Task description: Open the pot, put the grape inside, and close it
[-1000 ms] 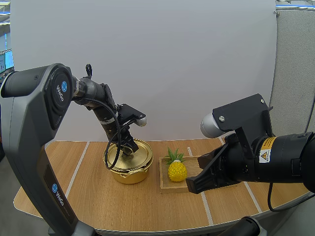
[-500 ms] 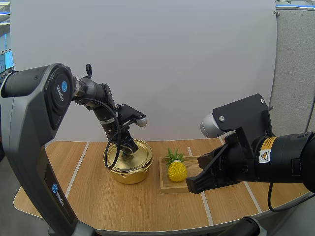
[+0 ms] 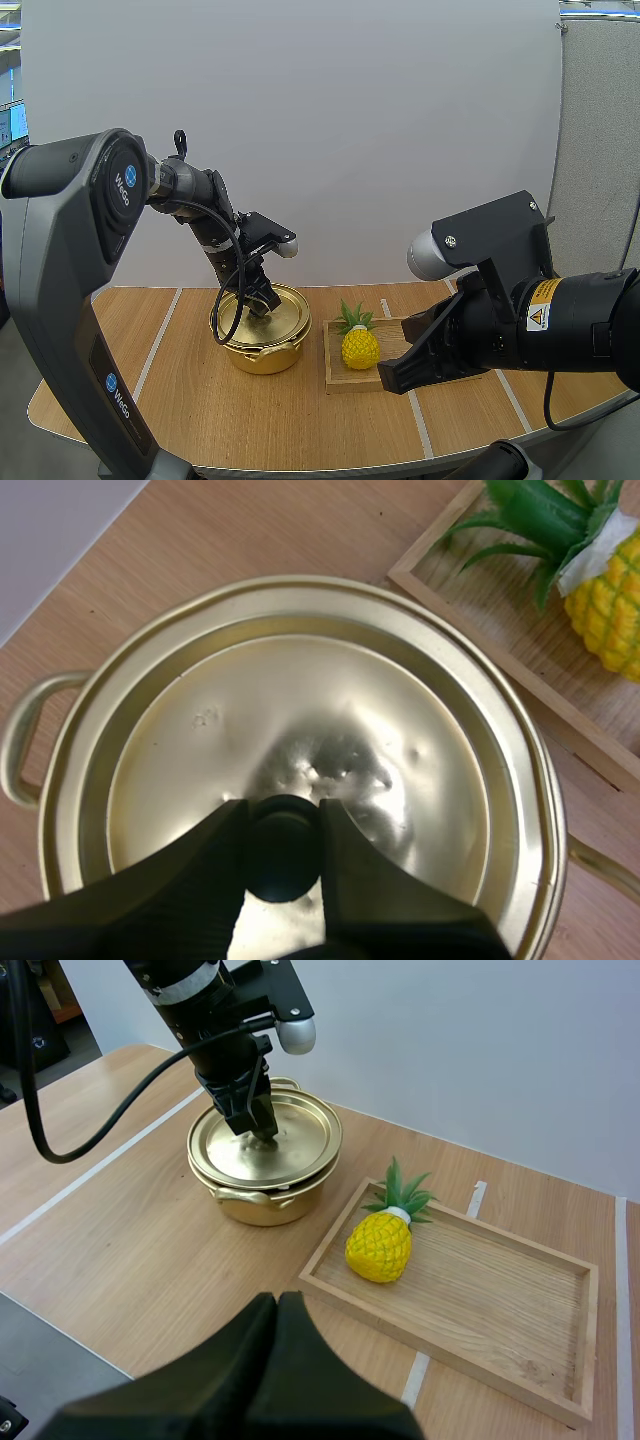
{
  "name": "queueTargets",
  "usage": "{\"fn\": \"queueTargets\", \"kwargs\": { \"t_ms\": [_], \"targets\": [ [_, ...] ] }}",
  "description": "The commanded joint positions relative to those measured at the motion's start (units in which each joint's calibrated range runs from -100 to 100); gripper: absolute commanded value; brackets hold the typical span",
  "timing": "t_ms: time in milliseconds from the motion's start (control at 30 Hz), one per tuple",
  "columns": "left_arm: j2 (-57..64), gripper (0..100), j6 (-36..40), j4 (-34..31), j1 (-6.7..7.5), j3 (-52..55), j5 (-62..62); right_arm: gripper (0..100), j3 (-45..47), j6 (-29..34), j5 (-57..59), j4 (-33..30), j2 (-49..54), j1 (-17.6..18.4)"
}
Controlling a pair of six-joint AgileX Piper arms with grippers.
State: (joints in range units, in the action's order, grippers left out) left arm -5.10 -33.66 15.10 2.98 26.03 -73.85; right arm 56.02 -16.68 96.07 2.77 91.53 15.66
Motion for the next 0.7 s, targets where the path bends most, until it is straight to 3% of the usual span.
{"fn": "queueTargets", "kwargs": {
  "t_ms": [0,167,200,433,667],
  "targets": [
    [-0.7,40,0.2,2.1,0.15,0.8,-5.5,0,-0.1,-0.5,-0.4,0.0,0.6,-0.2],
    [1.9,94,-0.8,3.1,0.15,0.8,-5.5,0,-0.1,-0.5,-0.4,0.0,0.6,-0.2],
    [2.7,100,-0.8,3.4,0.15,0.8,-5.5,0,-0.1,-0.5,-0.4,0.0,0.6,-0.2],
    [9.7,100,-0.8,3.5,0.15,-3.1,-9.4,0,-0.1,-0.5,-0.4,0.0,0.6,-0.2],
    [21.1,100,0.4,3.5,0.15,-13.9,-18.0,0,-0.1,-0.5,-0.4,0.0,0.6,-0.2]
  ]
}}
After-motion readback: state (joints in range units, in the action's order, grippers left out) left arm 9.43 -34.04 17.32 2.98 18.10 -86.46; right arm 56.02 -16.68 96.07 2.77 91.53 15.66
